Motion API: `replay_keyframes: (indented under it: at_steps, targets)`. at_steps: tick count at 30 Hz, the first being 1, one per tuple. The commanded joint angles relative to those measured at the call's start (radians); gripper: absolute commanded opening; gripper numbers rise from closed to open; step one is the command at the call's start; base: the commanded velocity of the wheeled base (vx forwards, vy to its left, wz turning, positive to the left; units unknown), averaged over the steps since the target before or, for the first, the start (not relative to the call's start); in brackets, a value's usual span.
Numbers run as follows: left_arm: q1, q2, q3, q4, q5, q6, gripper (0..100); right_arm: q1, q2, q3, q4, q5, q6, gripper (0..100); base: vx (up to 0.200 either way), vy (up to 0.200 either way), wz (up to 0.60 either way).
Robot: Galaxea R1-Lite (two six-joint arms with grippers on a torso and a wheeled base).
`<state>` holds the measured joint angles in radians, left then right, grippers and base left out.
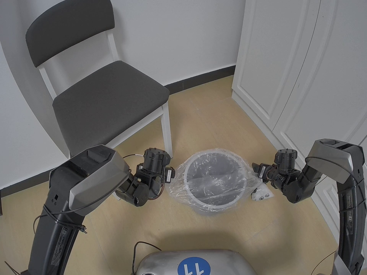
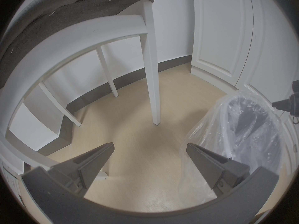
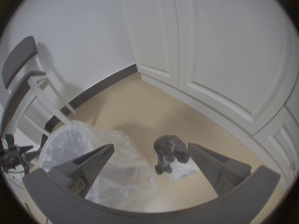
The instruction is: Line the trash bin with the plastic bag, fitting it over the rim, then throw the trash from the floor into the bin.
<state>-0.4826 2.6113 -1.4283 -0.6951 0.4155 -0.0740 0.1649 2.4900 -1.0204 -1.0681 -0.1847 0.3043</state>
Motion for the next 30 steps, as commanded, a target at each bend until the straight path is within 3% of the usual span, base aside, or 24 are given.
replay_keyframes:
  at_steps: [1, 8, 13, 19, 23, 30]
  targets:
    - [-0.001, -0.069, 0.068, -0.006, -0.035, 0.0, 100, -0.01, -0.131, 0.105, 0.08, 0.039, -0.051, 100, 0.0, 0.0, 0.0]
    - [-0.002, -0.105, 0.121, -0.015, -0.072, 0.008, 100, -0.039, -0.171, 0.194, 0.158, 0.133, -0.14, 100, 0.0, 0.0, 0.0]
    - [-0.002, -0.105, 0.121, -0.015, -0.072, 0.008, 100, -0.062, -0.122, 0.161, 0.191, 0.142, -0.148, 100, 0.0, 0.0, 0.0]
    - [-0.001, -0.108, 0.121, -0.017, -0.072, 0.007, 100, -0.091, 0.076, -0.033, 0.191, 0.136, -0.139, 100, 0.0, 0.0, 0.0]
    - [-0.001, -0.111, 0.12, -0.017, -0.072, 0.007, 100, -0.076, 0.11, -0.136, 0.223, 0.192, -0.048, 100, 0.0, 0.0, 0.0]
    - [-0.001, -0.109, 0.12, -0.017, -0.072, 0.007, 100, -0.048, 0.133, -0.213, 0.247, 0.278, -0.031, 100, 0.0, 0.0, 0.0]
